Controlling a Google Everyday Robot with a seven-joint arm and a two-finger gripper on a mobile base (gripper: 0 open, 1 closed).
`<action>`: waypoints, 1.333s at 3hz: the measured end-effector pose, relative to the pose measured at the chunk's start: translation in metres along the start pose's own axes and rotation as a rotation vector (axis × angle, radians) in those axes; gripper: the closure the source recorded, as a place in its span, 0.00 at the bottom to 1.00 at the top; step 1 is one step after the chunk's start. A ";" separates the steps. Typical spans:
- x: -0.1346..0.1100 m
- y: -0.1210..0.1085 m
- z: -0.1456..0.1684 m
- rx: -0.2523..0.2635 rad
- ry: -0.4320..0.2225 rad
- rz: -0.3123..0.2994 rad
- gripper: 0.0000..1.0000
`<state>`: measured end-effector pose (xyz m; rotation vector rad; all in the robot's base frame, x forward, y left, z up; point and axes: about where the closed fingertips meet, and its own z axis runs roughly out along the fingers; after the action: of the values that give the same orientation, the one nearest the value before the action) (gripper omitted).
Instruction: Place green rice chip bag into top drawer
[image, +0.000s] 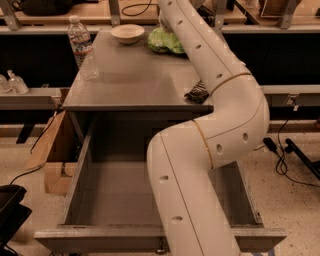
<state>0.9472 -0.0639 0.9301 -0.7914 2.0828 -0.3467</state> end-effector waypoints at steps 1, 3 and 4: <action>-0.014 -0.010 -0.020 0.064 0.019 -0.098 1.00; -0.009 -0.028 -0.027 0.171 0.114 -0.308 0.89; -0.003 -0.020 -0.016 0.189 0.150 -0.289 0.65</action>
Offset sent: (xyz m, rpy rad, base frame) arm -0.0212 -0.0297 0.0522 -0.5928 -0.0580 0.0222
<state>0.9435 -0.0774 0.9518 -0.9772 2.0358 -0.7707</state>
